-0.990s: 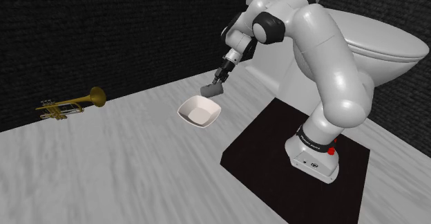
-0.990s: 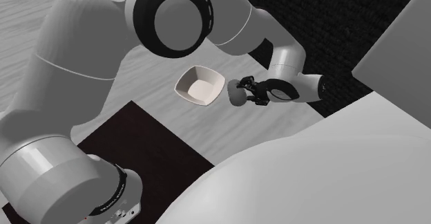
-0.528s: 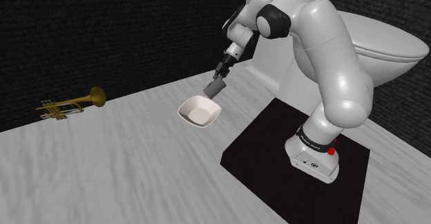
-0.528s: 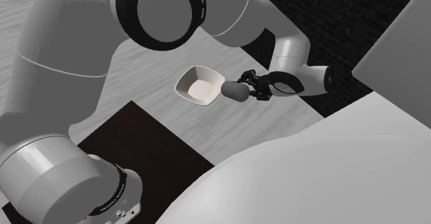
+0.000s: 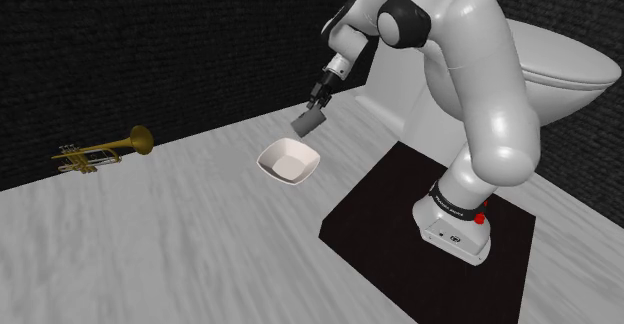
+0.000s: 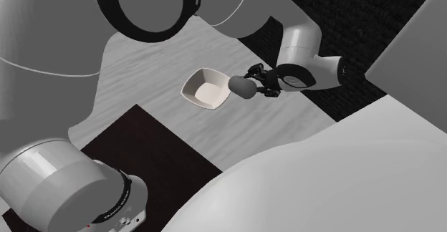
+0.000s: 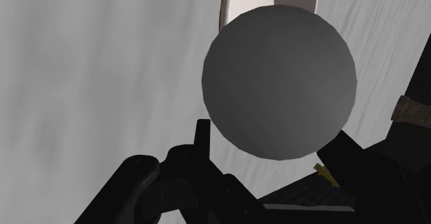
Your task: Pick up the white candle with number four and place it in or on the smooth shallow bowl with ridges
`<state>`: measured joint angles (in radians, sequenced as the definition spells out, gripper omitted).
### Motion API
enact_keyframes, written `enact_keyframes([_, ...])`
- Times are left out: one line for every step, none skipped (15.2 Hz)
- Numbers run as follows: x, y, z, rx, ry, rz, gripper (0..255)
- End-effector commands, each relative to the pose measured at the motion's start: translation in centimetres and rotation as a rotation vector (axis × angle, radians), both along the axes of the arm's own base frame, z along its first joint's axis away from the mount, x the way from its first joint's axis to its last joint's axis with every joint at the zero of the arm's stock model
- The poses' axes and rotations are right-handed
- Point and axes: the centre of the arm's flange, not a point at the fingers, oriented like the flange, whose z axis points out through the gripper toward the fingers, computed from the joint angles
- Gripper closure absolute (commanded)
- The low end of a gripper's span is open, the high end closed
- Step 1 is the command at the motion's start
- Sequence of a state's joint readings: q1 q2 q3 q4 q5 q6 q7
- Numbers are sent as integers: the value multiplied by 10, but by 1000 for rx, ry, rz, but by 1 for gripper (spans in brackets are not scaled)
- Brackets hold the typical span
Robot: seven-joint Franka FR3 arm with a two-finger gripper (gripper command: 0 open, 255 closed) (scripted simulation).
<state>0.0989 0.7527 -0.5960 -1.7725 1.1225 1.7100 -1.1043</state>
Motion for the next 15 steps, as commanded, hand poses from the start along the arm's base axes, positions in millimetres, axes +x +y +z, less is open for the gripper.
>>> enact_keyframes([1,25,1,0,0,0,255])
enact_keyframes([1,38,2,0,0,0,255])
enact_keyframes([1,51,2,0,0,0,255])
enact_keyframes([1,64,3,0,0,0,255])
enact_keyframes([2,77,3,0,0,0,255])
enact_keyframes([2,91,4,0,0,0,255])
enact_keyframes([2,104,4,0,0,0,255])
enact_keyframes([2,117,4,0,0,0,255])
enact_keyframes([2,130,5,0,0,0,255])
enact_keyframes([2,143,5,0,0,0,255])
enact_keyframes([3,157,6,0,0,0,255])
enact_keyframes([3,170,6,0,0,0,255])
enact_keyframes([3,183,6,0,0,0,255])
enact_keyframes([3,190,7,0,0,0,255])
enact_keyframes([3,190,1,0,0,0,255])
